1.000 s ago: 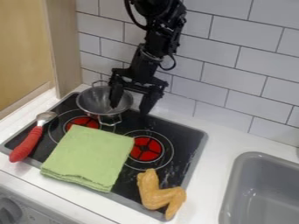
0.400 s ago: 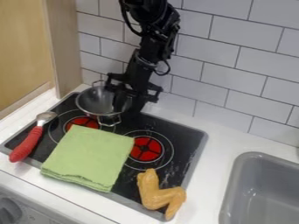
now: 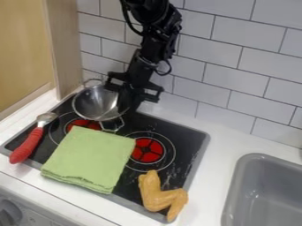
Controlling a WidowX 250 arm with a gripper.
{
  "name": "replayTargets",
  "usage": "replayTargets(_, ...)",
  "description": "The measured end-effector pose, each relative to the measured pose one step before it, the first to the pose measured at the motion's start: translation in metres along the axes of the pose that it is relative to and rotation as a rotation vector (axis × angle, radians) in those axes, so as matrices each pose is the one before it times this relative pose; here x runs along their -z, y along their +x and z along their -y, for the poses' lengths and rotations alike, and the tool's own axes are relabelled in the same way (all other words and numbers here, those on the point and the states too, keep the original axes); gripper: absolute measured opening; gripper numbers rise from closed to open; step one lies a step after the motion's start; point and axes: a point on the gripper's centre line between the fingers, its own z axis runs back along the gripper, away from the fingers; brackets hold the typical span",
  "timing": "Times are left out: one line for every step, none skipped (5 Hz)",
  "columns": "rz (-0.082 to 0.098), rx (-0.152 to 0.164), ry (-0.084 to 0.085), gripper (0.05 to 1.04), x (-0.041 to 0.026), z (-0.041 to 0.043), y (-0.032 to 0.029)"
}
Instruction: Pick up the silver saucepan and place it ontop of the green cloth
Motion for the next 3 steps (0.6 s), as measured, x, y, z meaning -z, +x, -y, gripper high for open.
replayTargets(-0.0061,0.0446,0.0647,0.064,-0.00126,-0.00965,-0.00146)
replayTargets(-0.0123,0.0406,0.0170,0.064,-0.01051,-0.00869,-0.00404)
replayTargets(0.0303,-0.0391,0.0182,0.064,-0.01764,-0.01017,-0.00098)
